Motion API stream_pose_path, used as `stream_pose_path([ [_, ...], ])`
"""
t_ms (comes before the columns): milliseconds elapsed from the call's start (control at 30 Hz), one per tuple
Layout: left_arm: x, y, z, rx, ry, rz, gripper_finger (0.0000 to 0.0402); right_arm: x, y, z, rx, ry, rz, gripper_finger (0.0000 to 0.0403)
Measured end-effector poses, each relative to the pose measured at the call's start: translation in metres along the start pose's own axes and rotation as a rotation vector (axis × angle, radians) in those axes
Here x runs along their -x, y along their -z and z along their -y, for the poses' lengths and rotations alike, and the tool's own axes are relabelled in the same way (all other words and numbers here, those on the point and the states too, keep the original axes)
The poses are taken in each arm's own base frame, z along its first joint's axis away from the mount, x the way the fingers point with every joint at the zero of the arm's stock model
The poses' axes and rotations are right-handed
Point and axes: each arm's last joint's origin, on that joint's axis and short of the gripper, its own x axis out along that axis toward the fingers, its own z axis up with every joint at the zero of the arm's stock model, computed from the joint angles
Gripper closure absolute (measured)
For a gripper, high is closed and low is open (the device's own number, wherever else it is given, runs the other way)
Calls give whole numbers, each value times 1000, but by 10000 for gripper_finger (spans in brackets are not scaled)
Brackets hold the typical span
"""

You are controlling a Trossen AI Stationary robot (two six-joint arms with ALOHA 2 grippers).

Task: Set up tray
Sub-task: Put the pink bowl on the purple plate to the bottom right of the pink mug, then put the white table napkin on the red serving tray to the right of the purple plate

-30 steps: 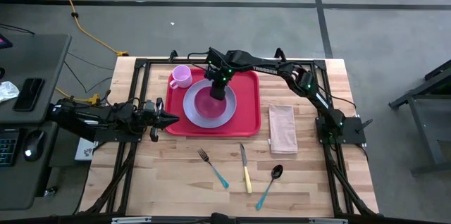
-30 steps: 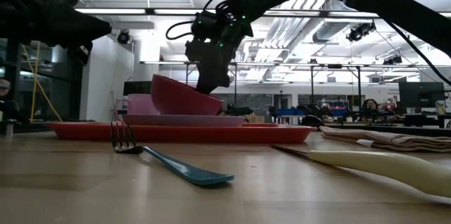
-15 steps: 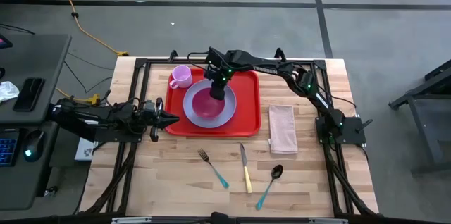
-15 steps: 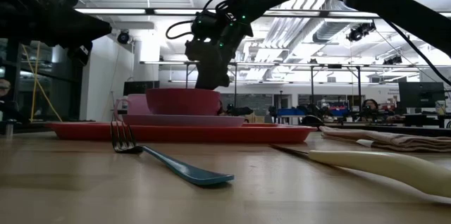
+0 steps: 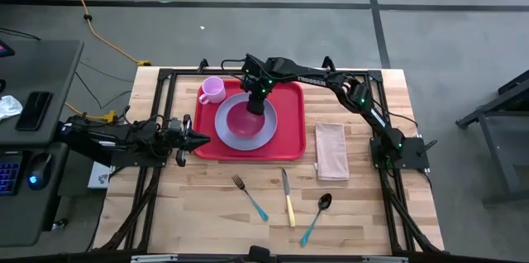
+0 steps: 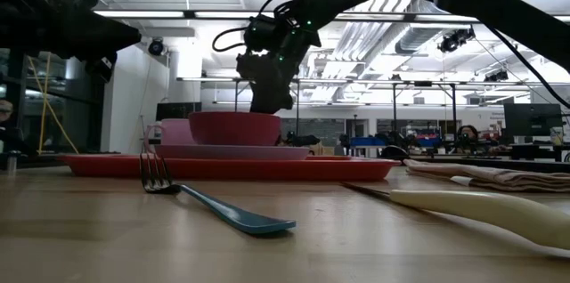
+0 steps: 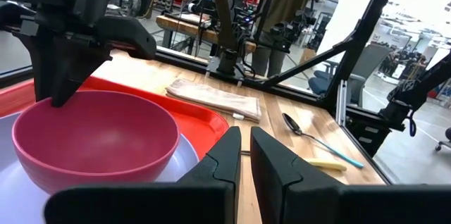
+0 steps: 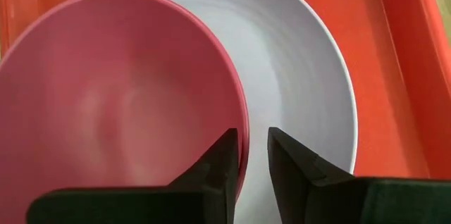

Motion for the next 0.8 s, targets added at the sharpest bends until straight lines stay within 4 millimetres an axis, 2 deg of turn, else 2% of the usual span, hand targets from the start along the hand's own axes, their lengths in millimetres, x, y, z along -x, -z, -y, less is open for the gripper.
stream_pose_path([
  [800,0,0,0,-2,0,1,337,1,-5,0,15,-27,53,345],
])
